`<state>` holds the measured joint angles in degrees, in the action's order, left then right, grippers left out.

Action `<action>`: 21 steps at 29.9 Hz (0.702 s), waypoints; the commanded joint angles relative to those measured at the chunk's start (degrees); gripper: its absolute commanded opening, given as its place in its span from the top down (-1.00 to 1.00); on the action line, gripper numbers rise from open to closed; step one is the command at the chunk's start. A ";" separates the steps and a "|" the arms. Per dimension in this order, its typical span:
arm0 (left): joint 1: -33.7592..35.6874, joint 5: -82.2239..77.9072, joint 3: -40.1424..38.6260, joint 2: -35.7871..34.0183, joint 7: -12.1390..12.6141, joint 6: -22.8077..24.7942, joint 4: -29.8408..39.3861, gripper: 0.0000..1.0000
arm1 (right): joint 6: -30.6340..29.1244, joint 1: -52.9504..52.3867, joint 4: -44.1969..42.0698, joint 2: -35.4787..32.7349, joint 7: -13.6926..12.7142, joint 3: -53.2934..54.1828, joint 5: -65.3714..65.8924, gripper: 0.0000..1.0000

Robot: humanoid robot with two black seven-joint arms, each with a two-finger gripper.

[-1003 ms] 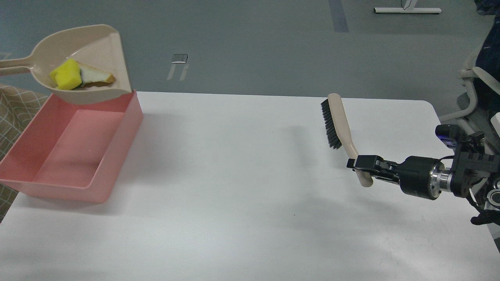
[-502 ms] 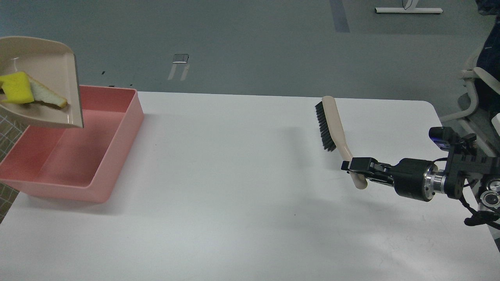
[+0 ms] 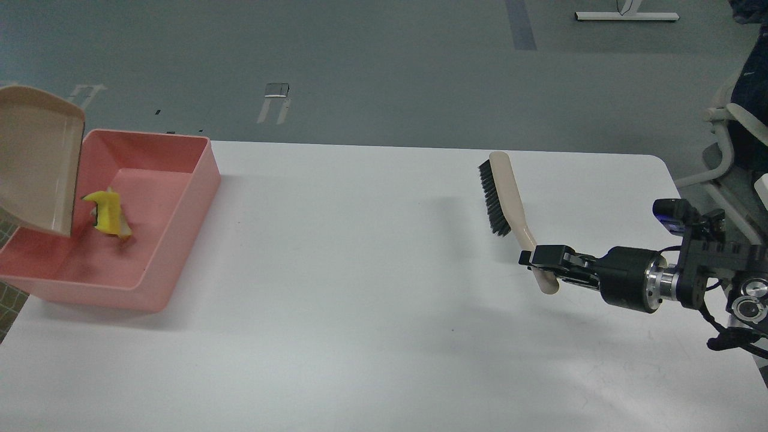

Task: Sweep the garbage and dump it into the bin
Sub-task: 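Lift the dustpan over the pink bin and tip it with the left gripper, then lower the empty dustpan back onto the table with the left gripper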

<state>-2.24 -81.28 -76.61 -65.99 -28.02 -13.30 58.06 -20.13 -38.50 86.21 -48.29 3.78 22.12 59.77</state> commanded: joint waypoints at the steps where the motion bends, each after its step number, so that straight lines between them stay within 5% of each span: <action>1: 1.80 6.19 -0.73 -1.76 0.02 0.73 0.03 1.00 | -0.09 0.00 -0.08 0.12 -0.01 -0.06 0.00 1.00; 5: 5.05 16.75 0.15 -5.63 0.02 4.94 0.91 1.00 | -0.17 0.00 -0.08 0.12 -0.01 0.12 0.00 1.00; 12: 12.25 29.77 -0.29 -6.52 0.02 19.78 4.16 1.00 | -0.52 0.61 -0.43 -0.76 0.17 0.20 0.17 1.00; 17: 13.58 32.68 -0.38 -2.04 5.42 23.14 9.96 1.00 | -0.61 0.88 -0.52 -2.16 0.61 0.20 0.35 1.00; 21: 17.26 32.77 0.15 6.02 12.61 23.15 14.61 1.00 | -0.61 1.06 -0.43 -3.48 1.05 0.20 0.26 1.00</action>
<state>12.64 -48.63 -76.91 -65.44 -19.94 9.83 69.91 -20.74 -37.61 85.69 -50.88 4.55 22.33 60.10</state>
